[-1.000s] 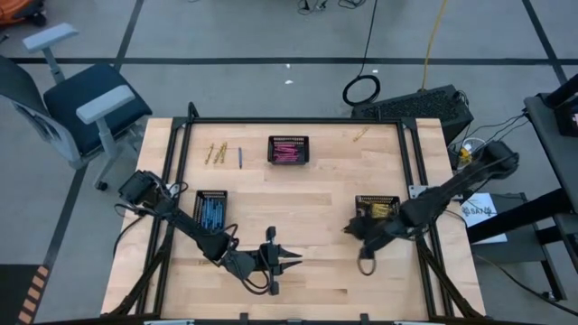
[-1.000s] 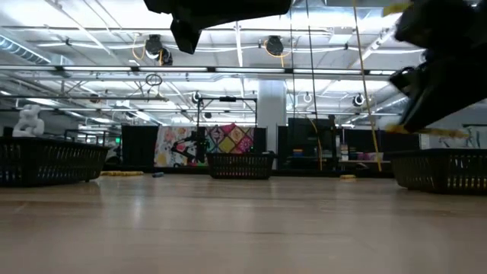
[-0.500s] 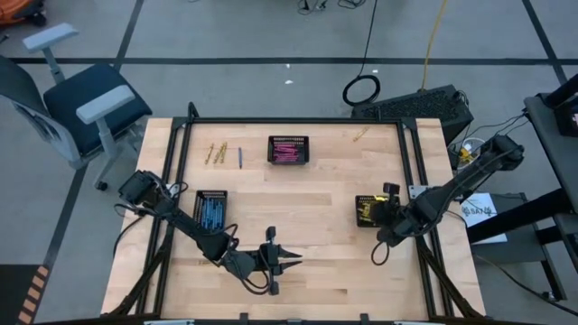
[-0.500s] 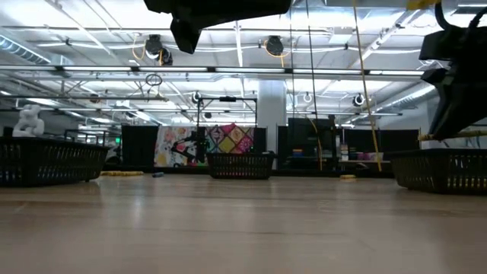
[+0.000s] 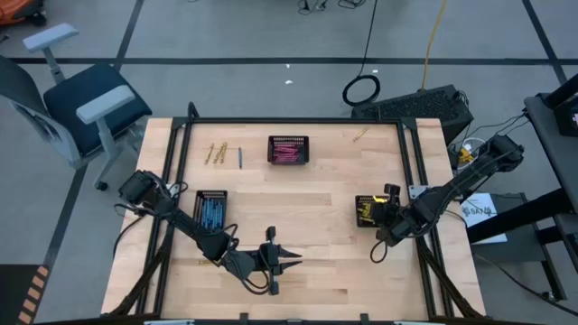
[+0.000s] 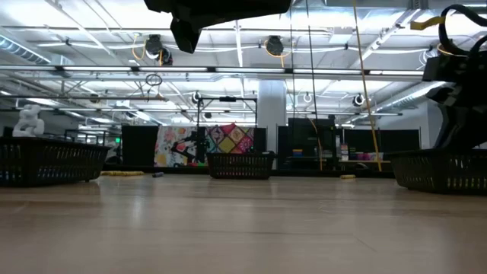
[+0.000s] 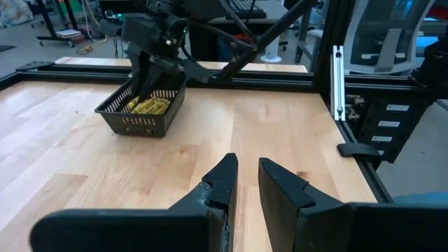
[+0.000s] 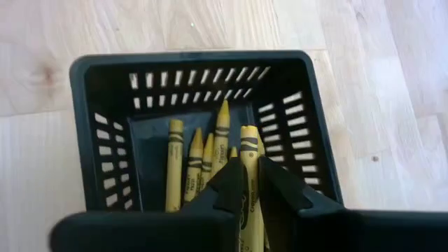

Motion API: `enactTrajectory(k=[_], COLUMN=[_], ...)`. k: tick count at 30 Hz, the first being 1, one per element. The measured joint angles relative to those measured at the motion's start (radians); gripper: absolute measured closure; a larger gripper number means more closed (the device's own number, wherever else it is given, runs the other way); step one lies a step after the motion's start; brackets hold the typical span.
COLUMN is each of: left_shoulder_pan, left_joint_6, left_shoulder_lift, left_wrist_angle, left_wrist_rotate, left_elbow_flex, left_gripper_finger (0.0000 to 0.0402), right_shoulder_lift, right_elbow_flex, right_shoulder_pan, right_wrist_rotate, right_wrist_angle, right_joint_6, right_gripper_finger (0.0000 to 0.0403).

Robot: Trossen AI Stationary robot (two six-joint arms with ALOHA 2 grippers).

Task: Sort crayons
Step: Put the yellow crayon into the bottom right black bin, then put the blue crayon into the bottom left black bin

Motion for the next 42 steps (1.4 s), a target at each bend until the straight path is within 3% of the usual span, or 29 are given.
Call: enactTrajectory(k=[10, 14, 16, 18, 19, 23, 26, 29, 33, 38, 42], left_shoulder_pan=[0.0, 0.022, 0.056, 0.11, 0.145, 0.351, 0.529, 0.688, 0.836, 0.958, 1.021], left_joint_6=[-0.009, -0.095, -0.12, -0.203, -0.252, -0.525, -0.709, -0.775, -0.718, -0.67, -0.66], left_shoulder_lift=[0.0, -0.018, -0.072, -0.153, -0.199, -0.341, -0.37, -0.361, -0.304, -0.224, -0.159], left_wrist_angle=[0.002, -0.017, -0.073, -0.199, -0.303, -0.768, -1.084, -1.313, -1.389, -1.326, -1.299], left_wrist_rotate=[-0.027, -0.332, -0.486, -0.543, -0.519, -0.258, -0.131, 0.011, 0.105, 0.169, 0.176], left_elbow_flex=[0.0, 0.0, -0.001, 0.002, 0.002, 0.002, 0.002, -0.002, -0.002, 0.0, 0.0], left_gripper_finger=[0.0343, 0.0343, 0.0343, 0.0343, 0.0343, 0.0343, 0.0343, 0.0338, 0.0304, 0.0241, 0.0221], right_shoulder_lift=[0.0, -0.001, -0.001, 0.009, 0.02, 0.112, 0.203, 0.286, 0.358, 0.395, 0.394], right_elbow_flex=[0.067, 0.155, 0.159, 0.14, 0.126, 0.087, 0.085, 0.084, 0.084, 0.084, 0.084], right_shoulder_pan=[0.0, 0.002, 0.011, 0.018, 0.019, 0.02, 0.02, 0.02, 0.02, 0.02, 0.021], right_wrist_rotate=[0.0, 0.031, 0.087, 0.132, 0.139, 0.134, 0.131, 0.128, 0.075, 0.025, 0.0], right_wrist_angle=[-0.031, 0.082, 0.26, 0.484, 0.587, 0.912, 1.036, 1.108, 1.146, 1.178, 1.188], right_joint_6=[0.034, 0.01, -0.06, -0.142, -0.182, -0.29, -0.325, -0.335, -0.334, -0.331, -0.331], right_gripper_finger=[0.0301, 0.03, 0.0303, 0.0305, 0.0306, 0.0307, 0.0307, 0.0307, 0.0307, 0.0307, 0.0307])
